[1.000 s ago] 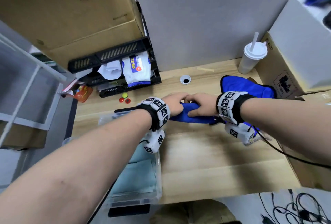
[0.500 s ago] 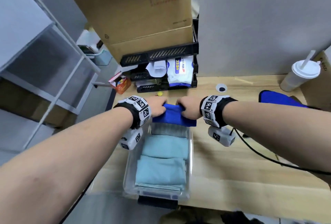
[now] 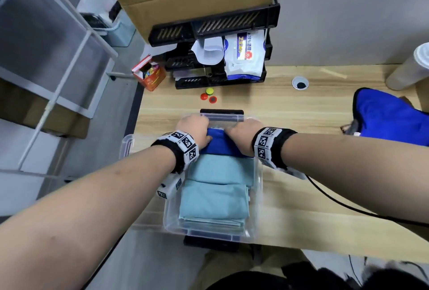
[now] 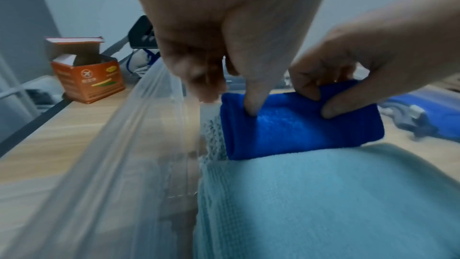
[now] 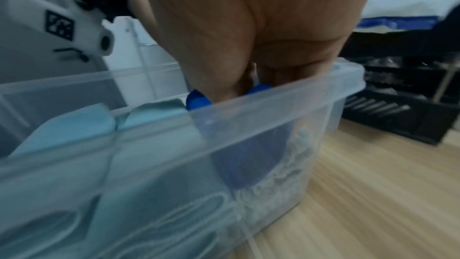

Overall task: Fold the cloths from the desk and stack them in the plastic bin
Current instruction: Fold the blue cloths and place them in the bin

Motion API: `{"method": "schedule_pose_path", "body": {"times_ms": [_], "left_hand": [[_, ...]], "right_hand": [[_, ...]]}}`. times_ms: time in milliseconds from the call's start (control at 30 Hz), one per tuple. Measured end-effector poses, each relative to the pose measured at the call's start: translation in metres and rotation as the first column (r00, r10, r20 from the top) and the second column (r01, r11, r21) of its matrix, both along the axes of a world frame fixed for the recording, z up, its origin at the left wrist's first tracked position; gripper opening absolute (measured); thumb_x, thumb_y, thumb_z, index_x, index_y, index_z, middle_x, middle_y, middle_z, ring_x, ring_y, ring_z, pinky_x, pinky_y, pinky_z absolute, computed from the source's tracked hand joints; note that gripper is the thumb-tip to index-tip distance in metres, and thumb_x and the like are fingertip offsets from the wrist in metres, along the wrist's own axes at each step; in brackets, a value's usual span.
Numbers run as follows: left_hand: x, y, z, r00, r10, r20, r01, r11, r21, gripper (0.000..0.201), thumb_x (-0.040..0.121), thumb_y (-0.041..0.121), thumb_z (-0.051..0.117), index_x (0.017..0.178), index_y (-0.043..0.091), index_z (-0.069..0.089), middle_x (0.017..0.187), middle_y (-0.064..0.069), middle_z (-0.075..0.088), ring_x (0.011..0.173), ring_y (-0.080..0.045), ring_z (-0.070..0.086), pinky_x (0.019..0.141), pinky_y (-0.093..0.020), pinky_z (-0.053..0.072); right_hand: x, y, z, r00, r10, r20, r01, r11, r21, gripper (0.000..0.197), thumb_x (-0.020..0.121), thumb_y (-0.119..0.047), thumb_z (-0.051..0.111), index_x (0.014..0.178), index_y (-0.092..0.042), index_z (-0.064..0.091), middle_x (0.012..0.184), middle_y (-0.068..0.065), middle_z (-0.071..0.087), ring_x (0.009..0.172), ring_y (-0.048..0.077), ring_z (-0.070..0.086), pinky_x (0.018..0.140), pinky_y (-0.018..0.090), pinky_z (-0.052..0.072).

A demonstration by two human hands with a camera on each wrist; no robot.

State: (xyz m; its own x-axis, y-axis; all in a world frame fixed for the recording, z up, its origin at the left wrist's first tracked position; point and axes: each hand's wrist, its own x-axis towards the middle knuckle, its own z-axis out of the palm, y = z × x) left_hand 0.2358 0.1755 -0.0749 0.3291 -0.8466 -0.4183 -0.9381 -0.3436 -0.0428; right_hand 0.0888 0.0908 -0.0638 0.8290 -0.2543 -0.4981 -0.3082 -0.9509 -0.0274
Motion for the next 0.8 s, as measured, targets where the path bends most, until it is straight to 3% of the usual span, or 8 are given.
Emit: {"method": "schedule_pose_path", "body": {"times_ms": [100, 200, 267, 333, 433, 600, 733, 800], "left_hand": [[-0.003, -0.002, -0.002, 0.992, -0.087, 0.087, 0.088, 0.996, -0.013, 0.024, 0.087, 0.038, 0.059, 0.1, 0.018, 0.062, 0.106, -0.008, 0.066, 0.101, -0.03, 0.063, 0.076, -0.033, 0.048], [-0.009, -0.005, 0.003, 0.969, -0.245, 0.037, 0.246, 0.969, -0.012, 0.018, 0.086, 0.03, 0.054, 0.096, 0.018, 0.061, 0.102, -0.007, 0.068, 0.098, -0.03, 0.064, 0.07, -0.032, 0.044], [-0.014, -0.008, 0.005, 0.955, -0.294, -0.043, 0.295, 0.955, 0.021, 0.016, 0.081, 0.027, 0.055, 0.091, 0.017, 0.06, 0.099, -0.008, 0.068, 0.094, -0.031, 0.065, 0.07, -0.032, 0.049], [-0.018, -0.012, 0.004, 0.957, -0.275, -0.094, 0.284, 0.955, 0.087, 0.01, 0.078, 0.027, 0.056, 0.081, 0.017, 0.057, 0.095, -0.01, 0.067, 0.088, -0.032, 0.066, 0.07, -0.035, 0.054], [-0.018, -0.018, -0.003, 0.969, -0.21, -0.128, 0.232, 0.954, 0.188, 0.012, 0.076, 0.028, 0.056, 0.068, 0.018, 0.055, 0.089, -0.01, 0.066, 0.078, -0.031, 0.064, 0.069, -0.039, 0.057], [-0.022, -0.019, -0.013, 0.969, -0.214, -0.121, 0.24, 0.93, 0.279, 0.018, 0.073, 0.022, 0.055, 0.08, 0.013, 0.07, 0.085, -0.009, 0.066, 0.077, -0.03, 0.064, 0.07, -0.04, 0.057], [-0.03, -0.022, -0.002, 0.97, -0.211, -0.122, 0.239, 0.917, 0.32, 0.01, 0.078, 0.019, 0.055, 0.078, 0.015, 0.065, 0.08, -0.008, 0.065, 0.075, -0.029, 0.062, 0.072, -0.039, 0.057], [-0.035, -0.028, 0.011, 0.98, -0.162, -0.118, 0.191, 0.932, 0.307, 0.01, 0.081, 0.016, 0.054, 0.077, 0.014, 0.063, 0.074, -0.007, 0.061, 0.072, -0.029, 0.06, 0.068, -0.036, 0.056]], "right_hand": [[0.0, 0.008, 0.003, 1.0, 0.028, 0.013, -0.027, 0.995, -0.096, 0.036, 0.091, -0.016, 0.052, 0.126, -0.013, 0.05, 0.121, 0.01, 0.056, 0.108, 0.029, 0.059, 0.084, 0.037, 0.046], [0.001, 0.015, 0.008, 0.99, 0.107, 0.095, -0.083, 0.97, -0.227, 0.033, 0.096, -0.019, 0.042, 0.126, -0.013, 0.056, 0.125, 0.012, 0.049, 0.116, 0.031, 0.047, 0.087, 0.039, 0.041], [0.002, 0.017, 0.009, 0.992, 0.081, 0.101, -0.066, 0.988, -0.142, 0.031, 0.096, -0.024, 0.043, 0.121, -0.015, 0.058, 0.122, 0.009, 0.052, 0.113, 0.03, 0.052, 0.081, 0.038, 0.041], [0.002, 0.015, 0.006, 0.999, 0.034, 0.016, -0.033, 0.999, -0.04, 0.024, 0.094, -0.028, 0.047, 0.113, -0.021, 0.06, 0.114, 0.003, 0.061, 0.103, 0.026, 0.061, 0.073, 0.035, 0.037], [0.0, 0.01, -0.003, 0.992, 0.086, -0.092, -0.09, 0.995, -0.041, 0.021, 0.093, -0.024, 0.048, 0.11, -0.022, 0.062, 0.11, 0.002, 0.064, 0.098, 0.024, 0.064, 0.073, 0.032, 0.037], [-0.004, 0.009, -0.011, 0.983, 0.091, -0.157, -0.092, 0.996, 0.005, 0.024, 0.094, -0.018, 0.049, 0.113, -0.017, 0.064, 0.112, 0.004, 0.064, 0.098, 0.025, 0.064, 0.072, 0.031, 0.046], [-0.007, 0.009, -0.006, 0.978, 0.12, -0.171, -0.114, 0.993, 0.042, 0.017, 0.091, -0.018, 0.053, 0.105, -0.016, 0.063, 0.098, 0.0, 0.063, 0.087, 0.023, 0.061, 0.071, 0.03, 0.047], [-0.014, 0.007, -0.001, 0.983, 0.131, -0.126, -0.127, 0.991, 0.044, 0.017, 0.088, -0.02, 0.058, 0.105, -0.018, 0.063, 0.098, 0.0, 0.065, 0.085, 0.021, 0.06, 0.077, 0.03, 0.048]]}}
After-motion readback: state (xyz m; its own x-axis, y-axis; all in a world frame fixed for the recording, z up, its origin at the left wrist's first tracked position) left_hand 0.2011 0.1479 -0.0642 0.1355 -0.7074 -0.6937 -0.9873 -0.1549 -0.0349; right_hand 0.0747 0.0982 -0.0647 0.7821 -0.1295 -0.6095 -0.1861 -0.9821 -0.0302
